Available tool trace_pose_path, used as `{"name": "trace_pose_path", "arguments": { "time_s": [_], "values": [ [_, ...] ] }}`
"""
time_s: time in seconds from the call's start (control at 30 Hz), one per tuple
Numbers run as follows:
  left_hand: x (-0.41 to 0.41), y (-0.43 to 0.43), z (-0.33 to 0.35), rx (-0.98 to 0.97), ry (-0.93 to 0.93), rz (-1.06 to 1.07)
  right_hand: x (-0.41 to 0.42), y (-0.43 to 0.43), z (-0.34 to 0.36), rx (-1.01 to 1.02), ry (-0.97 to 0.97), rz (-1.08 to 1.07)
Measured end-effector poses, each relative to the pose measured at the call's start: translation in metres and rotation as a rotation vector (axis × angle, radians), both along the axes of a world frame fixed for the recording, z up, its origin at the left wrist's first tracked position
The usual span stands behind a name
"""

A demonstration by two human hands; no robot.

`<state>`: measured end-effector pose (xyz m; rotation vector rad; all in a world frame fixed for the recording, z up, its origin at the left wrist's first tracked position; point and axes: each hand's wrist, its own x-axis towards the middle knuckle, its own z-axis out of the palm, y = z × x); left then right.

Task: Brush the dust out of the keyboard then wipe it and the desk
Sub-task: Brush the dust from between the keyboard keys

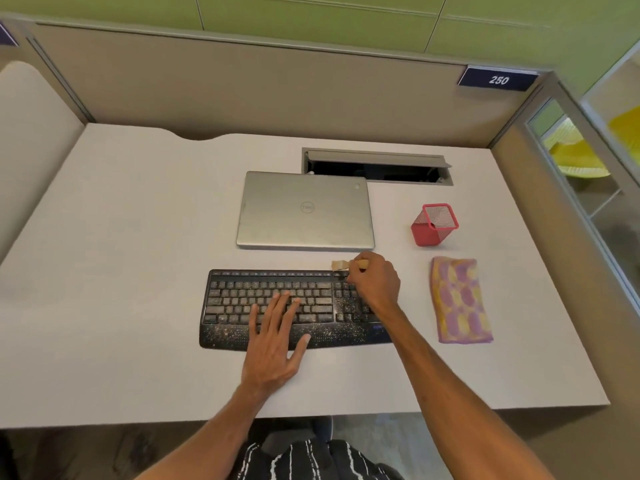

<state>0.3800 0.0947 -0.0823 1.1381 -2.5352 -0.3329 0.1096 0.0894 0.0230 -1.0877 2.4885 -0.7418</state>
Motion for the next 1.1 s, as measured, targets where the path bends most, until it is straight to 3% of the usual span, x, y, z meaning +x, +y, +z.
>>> {"name": "trace_pose_path", "arguments": {
  "time_s": [0.73, 1.0, 1.1],
  "values": [
    [-0.002, 0.001, -0.002, -0.026, -0.053, -0.010, -0.007, 0.006, 0.008, 0.079, -0.027, 0.091],
    [-0.001, 0.001, -0.004, -0.022, -0.049, -0.003, -0.014, 0.003, 0.015, 0.095, 0.002, 0.106],
    [-0.001, 0.000, -0.005, -0.009, -0.055, -0.008, -0.015, 0.004, 0.015, 0.097, 0.102, 0.053]
  ]
}}
